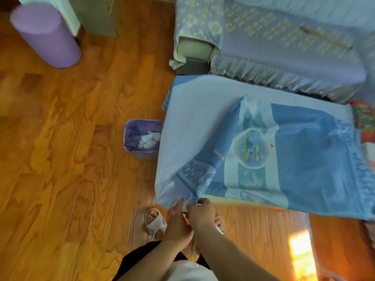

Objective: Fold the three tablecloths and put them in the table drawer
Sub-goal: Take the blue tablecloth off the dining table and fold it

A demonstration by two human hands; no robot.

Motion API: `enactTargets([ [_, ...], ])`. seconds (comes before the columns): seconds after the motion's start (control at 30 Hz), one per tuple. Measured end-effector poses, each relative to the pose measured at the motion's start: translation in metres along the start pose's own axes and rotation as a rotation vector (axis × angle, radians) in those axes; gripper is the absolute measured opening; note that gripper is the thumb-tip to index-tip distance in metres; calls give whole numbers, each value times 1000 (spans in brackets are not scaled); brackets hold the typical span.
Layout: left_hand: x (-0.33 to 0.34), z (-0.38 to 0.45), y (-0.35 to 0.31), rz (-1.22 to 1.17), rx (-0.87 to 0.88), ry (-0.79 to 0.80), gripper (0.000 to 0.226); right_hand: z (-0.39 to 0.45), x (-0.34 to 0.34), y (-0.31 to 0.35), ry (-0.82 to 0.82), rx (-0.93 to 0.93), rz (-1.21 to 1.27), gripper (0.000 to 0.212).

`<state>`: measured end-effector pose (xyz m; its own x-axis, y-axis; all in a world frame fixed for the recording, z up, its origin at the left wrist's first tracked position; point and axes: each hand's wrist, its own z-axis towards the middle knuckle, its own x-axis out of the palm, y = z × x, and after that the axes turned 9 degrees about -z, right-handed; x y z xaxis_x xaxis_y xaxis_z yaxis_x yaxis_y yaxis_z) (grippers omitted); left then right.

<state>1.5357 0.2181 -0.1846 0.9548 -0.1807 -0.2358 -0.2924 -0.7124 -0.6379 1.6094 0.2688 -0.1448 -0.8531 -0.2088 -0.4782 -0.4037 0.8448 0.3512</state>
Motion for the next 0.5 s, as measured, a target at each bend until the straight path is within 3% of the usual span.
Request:
enactTargets([
  [0.1, -13, 17, 11, -20, -12, -116, 9, 4, 1, 20, 135, 83, 58, 19],
  [0.2, -30, 33, 59, 294, -59, -81, 20, 9, 0, 26, 157, 60, -73, 36],
  [0.3, -33, 45, 110, 486, -120, -89, 22, 19, -12, 34, -95, -317, -562, 46],
  [0.4, -16, 68, 141, 165, -201, -37, 16, 51, -4, 60, -244, -856, -905, 29],
  [0.5, -2, 96, 150, -559, -470, -85, 22, 95, 35, 87, -74, -1011, -1082, 18],
])
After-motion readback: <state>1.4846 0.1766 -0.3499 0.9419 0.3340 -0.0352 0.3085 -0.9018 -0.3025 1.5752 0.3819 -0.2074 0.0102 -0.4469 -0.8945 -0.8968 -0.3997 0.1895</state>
